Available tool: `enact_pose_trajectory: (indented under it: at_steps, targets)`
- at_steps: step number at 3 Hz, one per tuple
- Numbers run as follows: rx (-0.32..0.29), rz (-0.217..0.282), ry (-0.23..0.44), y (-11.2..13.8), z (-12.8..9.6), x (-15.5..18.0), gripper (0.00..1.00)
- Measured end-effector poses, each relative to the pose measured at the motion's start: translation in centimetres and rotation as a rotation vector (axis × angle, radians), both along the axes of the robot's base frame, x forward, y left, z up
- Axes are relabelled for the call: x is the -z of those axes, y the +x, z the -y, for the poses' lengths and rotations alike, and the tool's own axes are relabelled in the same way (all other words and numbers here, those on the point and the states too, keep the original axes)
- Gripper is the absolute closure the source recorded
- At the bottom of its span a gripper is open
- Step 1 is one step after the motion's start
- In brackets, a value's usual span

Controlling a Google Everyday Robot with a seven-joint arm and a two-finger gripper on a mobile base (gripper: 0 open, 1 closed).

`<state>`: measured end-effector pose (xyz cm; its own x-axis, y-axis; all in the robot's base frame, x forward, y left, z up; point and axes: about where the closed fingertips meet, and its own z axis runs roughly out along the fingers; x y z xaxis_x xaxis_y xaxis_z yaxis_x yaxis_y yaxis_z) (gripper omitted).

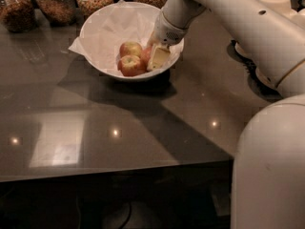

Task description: Pick apple from white bowl

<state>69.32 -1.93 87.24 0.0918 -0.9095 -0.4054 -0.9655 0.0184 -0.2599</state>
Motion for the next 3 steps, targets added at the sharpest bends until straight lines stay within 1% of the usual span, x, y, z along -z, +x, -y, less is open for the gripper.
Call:
enact_pose_trajectory:
  at_steps: [1, 3]
  targets:
    - [-0.012, 0.029, -0.008, -0.5, 0.2, -1.9, 1.00]
    - [-0.045, 0.104, -0.017, -2.0, 0.5, -7.3, 1.00]
